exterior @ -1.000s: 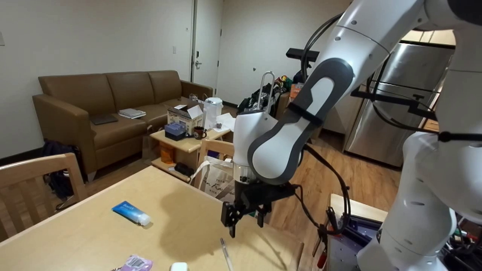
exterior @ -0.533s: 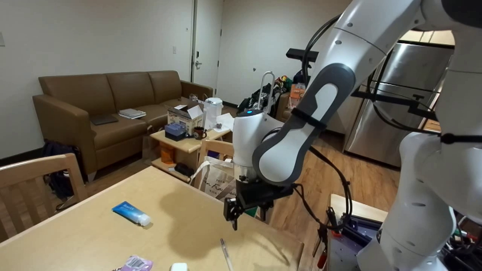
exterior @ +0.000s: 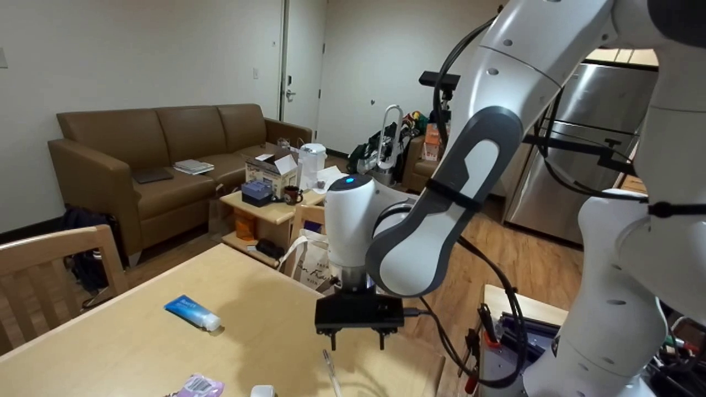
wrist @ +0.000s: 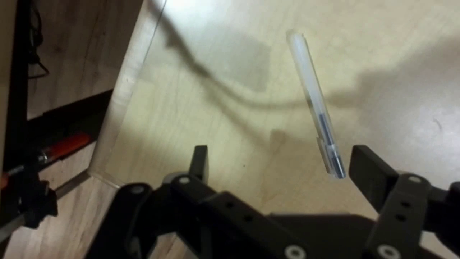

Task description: Put the pen in the bag

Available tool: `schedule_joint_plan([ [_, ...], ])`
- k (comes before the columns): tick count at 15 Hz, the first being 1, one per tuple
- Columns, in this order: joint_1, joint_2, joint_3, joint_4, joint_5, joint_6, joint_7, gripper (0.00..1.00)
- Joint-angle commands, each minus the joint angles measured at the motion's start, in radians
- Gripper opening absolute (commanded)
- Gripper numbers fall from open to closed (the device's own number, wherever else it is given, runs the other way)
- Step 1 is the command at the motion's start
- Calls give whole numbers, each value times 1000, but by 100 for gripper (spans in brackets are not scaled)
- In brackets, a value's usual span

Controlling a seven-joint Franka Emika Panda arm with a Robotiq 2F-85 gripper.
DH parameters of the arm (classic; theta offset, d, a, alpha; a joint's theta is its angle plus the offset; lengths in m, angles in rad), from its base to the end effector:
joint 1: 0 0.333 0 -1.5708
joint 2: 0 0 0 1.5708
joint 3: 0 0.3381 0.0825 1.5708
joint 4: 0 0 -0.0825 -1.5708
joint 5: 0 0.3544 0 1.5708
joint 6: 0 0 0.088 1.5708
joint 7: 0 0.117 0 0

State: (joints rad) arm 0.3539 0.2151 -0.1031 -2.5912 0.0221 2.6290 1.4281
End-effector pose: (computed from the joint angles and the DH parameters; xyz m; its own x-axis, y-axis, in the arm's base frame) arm 0.4010 0.1005 0.2080 0.3642 -0.9313 -0.0104 -0.9163 -0.3603 0.1752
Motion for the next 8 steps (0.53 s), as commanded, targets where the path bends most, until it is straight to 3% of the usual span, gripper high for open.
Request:
schedule_joint_plan([
  [1, -25, 60, 76, 13, 21, 76, 157, 100],
  [5, 5, 121, 80, 8, -29, 192, 239, 100],
  [8, 43, 172, 44, 15, -61, 257, 249, 100],
])
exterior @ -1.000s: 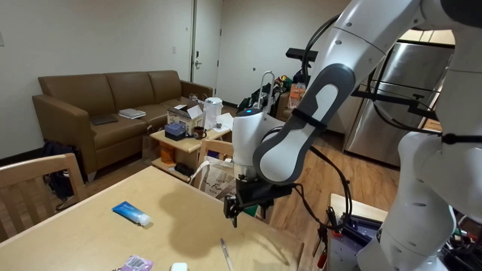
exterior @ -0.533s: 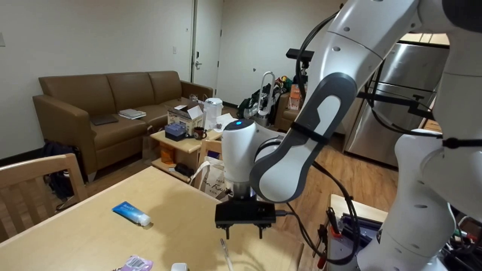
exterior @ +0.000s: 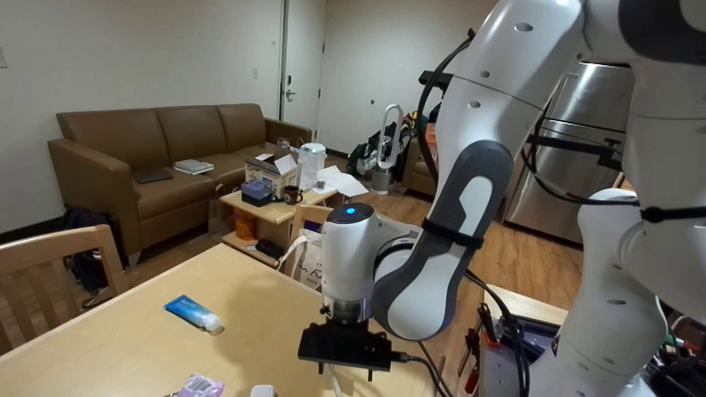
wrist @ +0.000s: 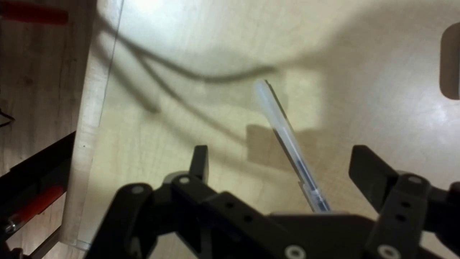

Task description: Put the pen in the bag

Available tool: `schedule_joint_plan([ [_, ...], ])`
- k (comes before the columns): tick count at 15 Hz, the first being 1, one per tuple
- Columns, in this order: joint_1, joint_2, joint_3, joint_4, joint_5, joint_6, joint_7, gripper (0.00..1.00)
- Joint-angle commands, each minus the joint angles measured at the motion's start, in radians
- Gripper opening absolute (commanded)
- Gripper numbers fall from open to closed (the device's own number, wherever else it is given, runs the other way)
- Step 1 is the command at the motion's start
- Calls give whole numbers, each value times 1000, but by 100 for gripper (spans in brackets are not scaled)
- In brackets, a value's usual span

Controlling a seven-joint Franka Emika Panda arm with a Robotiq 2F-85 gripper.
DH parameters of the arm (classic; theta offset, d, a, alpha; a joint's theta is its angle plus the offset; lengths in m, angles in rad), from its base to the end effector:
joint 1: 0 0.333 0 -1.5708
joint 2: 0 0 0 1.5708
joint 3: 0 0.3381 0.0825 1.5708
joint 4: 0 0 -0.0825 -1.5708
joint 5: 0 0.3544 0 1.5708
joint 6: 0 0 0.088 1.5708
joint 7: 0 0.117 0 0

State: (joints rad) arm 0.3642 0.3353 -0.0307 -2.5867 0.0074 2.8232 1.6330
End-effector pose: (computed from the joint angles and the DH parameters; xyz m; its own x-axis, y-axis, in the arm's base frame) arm 0.4000 0.1373 0.1722 0.2629 -0.9647 0.0146 -0.9606 -0.2603 0.0977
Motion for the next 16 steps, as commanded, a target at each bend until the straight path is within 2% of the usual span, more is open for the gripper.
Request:
schedule_joint_plan([
  [1, 51, 66, -46, 14, -58, 72, 41, 100],
  [5, 139, 109, -131, 30, -162, 78, 7, 100],
  [9, 197, 148, -175, 52, -214, 111, 10, 100],
  [10, 204, 157, -175, 53, -209, 133, 6, 75],
  [12, 220, 175, -176, 59, -185, 154, -2, 67],
  [16, 247, 201, -184, 59, -161, 181, -20, 39],
])
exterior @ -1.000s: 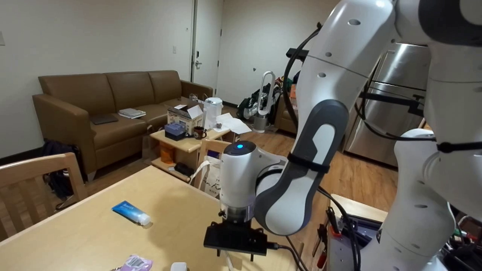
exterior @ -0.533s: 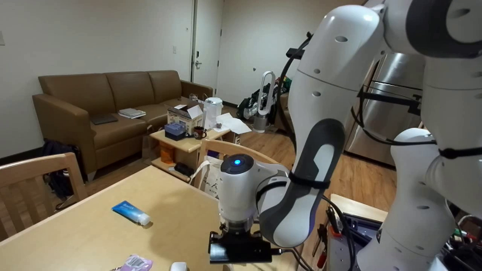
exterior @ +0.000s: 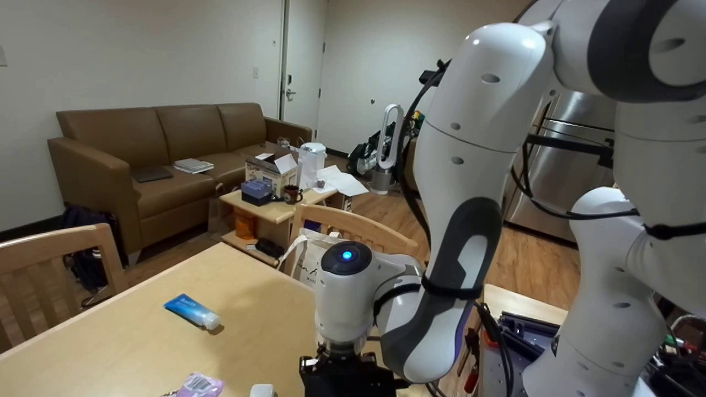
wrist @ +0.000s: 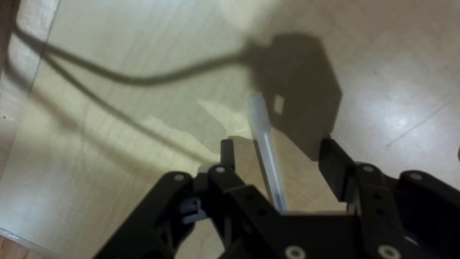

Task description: Put the pen in the bag

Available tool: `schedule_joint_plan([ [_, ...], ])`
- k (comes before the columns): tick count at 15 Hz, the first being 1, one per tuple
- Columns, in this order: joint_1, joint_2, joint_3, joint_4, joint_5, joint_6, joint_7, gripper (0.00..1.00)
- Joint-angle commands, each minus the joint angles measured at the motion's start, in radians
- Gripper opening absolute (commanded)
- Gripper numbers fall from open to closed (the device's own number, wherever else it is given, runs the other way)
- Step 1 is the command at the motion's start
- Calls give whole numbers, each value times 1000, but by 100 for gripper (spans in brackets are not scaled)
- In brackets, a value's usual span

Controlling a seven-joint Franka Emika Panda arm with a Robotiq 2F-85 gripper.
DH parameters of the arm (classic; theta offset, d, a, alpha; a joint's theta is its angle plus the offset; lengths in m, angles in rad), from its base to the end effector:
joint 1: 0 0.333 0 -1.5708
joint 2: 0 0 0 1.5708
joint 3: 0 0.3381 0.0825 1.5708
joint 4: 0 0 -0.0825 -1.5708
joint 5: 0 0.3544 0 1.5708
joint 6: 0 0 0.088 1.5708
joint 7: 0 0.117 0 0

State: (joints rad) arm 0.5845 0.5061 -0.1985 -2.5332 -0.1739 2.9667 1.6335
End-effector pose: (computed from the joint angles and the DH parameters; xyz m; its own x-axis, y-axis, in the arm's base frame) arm 0.4017 0.1655 0.1249 0.4946 -0.8611 0.1181 -0.8691 -0.4890 0.0746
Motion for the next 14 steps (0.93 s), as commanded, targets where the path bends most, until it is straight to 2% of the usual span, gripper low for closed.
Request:
schedule_joint_plan([
  [1, 31, 35, -17, 6, 26, 43, -24, 34],
  [6, 53, 18, -37, 1, 42, 32, -24, 4],
  [8, 75, 2, -69, -12, 37, 17, -16, 1],
  [12, 105, -79, -154, -78, 14, -9, -34, 4],
  [14, 195, -163, -310, -126, -49, -75, -15, 5],
])
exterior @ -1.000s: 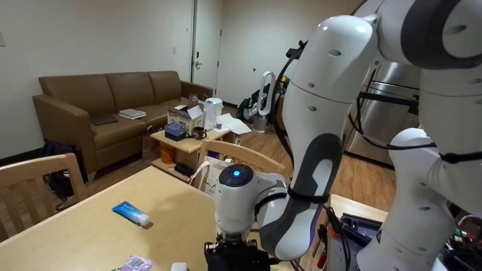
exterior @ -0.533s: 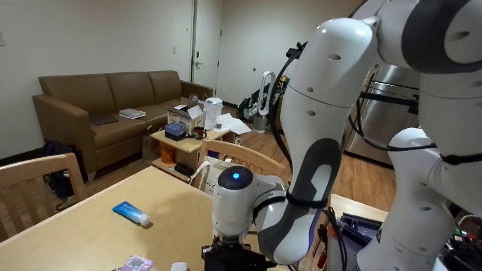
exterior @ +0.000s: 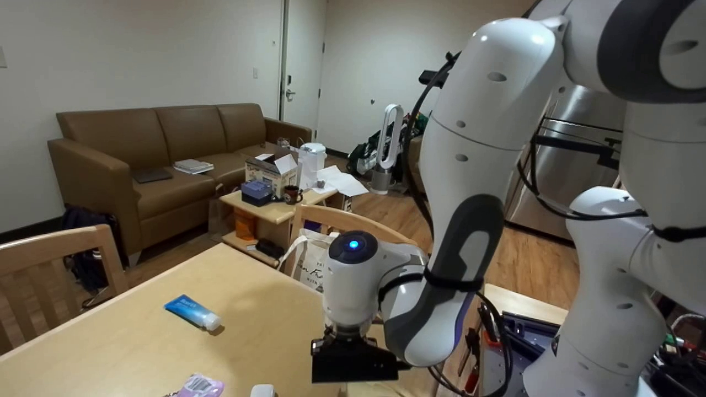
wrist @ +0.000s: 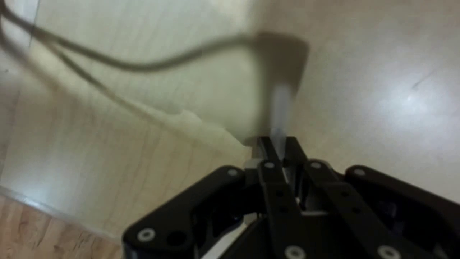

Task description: Put the pen in the bag

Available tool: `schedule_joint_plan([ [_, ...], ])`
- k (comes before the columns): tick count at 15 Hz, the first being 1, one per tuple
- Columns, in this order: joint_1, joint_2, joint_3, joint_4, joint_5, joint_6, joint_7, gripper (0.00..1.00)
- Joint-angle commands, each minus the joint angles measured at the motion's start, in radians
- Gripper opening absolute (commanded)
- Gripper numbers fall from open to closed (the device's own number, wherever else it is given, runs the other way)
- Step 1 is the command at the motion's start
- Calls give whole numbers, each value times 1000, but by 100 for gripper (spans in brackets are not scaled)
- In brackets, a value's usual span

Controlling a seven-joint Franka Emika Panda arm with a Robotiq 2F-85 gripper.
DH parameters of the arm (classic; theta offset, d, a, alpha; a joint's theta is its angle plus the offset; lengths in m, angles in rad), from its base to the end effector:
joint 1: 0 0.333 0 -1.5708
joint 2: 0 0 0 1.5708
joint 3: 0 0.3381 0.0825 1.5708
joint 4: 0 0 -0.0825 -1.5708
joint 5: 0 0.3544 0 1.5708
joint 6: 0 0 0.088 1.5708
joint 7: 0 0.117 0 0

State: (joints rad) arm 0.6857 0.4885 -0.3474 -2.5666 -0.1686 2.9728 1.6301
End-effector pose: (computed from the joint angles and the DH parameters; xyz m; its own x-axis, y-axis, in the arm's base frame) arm 0.4044 0.1375 0.1344 0.4597 -0.8695 0.1806 -0.8879 -0.4541 0.0738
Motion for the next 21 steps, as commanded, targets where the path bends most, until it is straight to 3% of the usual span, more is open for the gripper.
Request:
schedule_joint_plan([
  [1, 146, -189, -257, -103, -110, -120, 11, 5],
  [4, 259, -286, -501, -83, -305, -211, 81, 5],
  [5, 192, -181, -385, -57, -212, -150, 31, 4],
  [6, 206, -211, -428, -57, -230, -160, 29, 11],
  [9, 195, -208, -404, -58, -227, -160, 27, 11],
  [10, 183, -196, -384, -60, -218, -161, 9, 4],
  [12, 126, -215, -384, -72, -234, -140, -103, 4],
  [13, 53, -254, -373, -87, -238, -102, -211, 4],
  [15, -89, -312, -351, -88, -351, -104, -339, 4],
  [18, -304, -388, -278, -116, -357, -41, -561, 4],
  [19, -183, -294, -338, -70, -332, -62, -443, 4],
  [20, -226, -315, -333, -74, -332, -59, -474, 11],
  [21, -226, -320, -341, -75, -332, -60, -474, 11],
])
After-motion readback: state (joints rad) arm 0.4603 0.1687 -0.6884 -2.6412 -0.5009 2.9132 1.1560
